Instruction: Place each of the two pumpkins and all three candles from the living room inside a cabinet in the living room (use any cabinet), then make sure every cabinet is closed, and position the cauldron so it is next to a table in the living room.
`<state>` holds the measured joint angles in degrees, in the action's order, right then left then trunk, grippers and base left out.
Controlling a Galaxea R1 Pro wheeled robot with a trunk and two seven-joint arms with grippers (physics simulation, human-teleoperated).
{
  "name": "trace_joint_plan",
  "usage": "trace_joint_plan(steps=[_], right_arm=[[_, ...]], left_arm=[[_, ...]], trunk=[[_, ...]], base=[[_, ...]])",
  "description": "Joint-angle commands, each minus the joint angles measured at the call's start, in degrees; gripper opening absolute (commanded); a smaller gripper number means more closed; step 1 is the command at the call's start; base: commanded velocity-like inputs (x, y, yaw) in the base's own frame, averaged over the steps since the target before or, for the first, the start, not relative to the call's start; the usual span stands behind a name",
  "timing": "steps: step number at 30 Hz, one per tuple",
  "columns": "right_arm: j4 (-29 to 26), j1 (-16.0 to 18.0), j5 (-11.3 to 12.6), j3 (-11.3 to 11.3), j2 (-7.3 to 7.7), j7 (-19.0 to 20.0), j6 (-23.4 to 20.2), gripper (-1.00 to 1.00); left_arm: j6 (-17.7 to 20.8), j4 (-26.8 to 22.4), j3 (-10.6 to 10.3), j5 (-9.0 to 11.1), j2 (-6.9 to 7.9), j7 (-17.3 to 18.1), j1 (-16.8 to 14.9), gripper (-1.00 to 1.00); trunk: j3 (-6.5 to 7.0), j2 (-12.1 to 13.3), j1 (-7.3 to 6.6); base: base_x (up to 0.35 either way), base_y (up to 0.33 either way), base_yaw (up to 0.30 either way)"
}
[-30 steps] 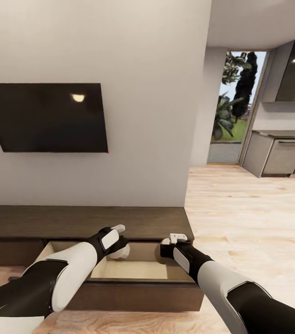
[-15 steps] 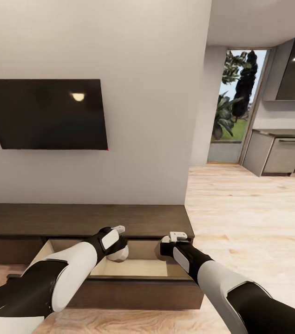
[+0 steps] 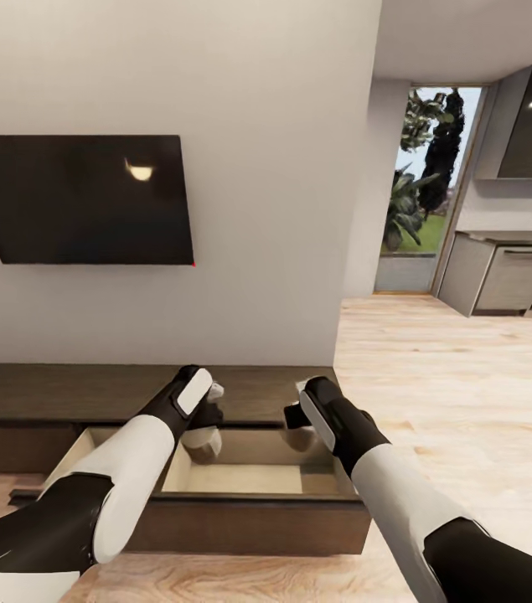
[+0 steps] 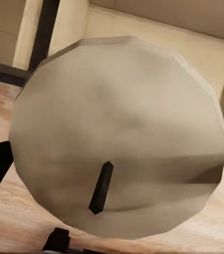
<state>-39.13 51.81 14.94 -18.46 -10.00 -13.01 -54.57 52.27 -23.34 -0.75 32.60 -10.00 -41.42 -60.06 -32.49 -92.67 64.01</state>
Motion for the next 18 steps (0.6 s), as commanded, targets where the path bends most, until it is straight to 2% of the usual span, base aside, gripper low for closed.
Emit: trace_joint_plan(steps=[1, 7, 10, 15, 16, 18], right_arm=[[-0.04, 0.08, 0.88, -0.12, 0.0, -1.51, -1.17, -1.0], [1.28, 0.18, 0.95, 0.18, 0.0, -3.25, -2.76, -1.0], [4.81, 0.45, 1.04, 1.84, 0.0, -3.54, -3.03, -1.0], [9.19, 2.0, 1.24, 2.93, 0.0, -3.55, -3.15, -1.0], [10.06, 2.48, 1.47, 3.15, 0.0, -3.56, -3.14, -1.0], [13.45, 4.45, 3.55, 4.06, 0.0, -3.59, -3.16, -1.0]], left_arm=[[0.53, 0.2, -0.12, 0.64, 0.0, -0.62, -0.08, -1.0], [1.19, 0.8, -0.13, 0.99, 0.0, -0.81, -0.21, -1.0], [1.39, 0.9, -0.08, 1.05, 0.0, -0.79, -0.23, -1.0], [1.98, 0.98, -0.13, 1.06, 0.0, -0.78, -0.71, -1.0], [2.25, 1.04, -0.13, 1.06, 0.0, -0.78, -0.91, -1.0], [3.55, 2.39, -0.13, 1.1, 0.0, -0.75, -2.43, -1.0]], trunk=[[-0.24, -0.45, 0.22], [-1.32, -2.86, 1.54], [-1.86, -4.06, 2.2], [-2.75, -6.07, 3.3], [-2.93, -6.47, 3.52], [-3.29, -7.27, 3.95]], base=[[0.0, 0.0, 0.0], [0.0, 0.0, 0.0], [0.0, 0.0, 0.0], [0.0, 0.0, 0.0], [0.0, 0.0, 0.0], [0.0, 0.0, 0.0]])
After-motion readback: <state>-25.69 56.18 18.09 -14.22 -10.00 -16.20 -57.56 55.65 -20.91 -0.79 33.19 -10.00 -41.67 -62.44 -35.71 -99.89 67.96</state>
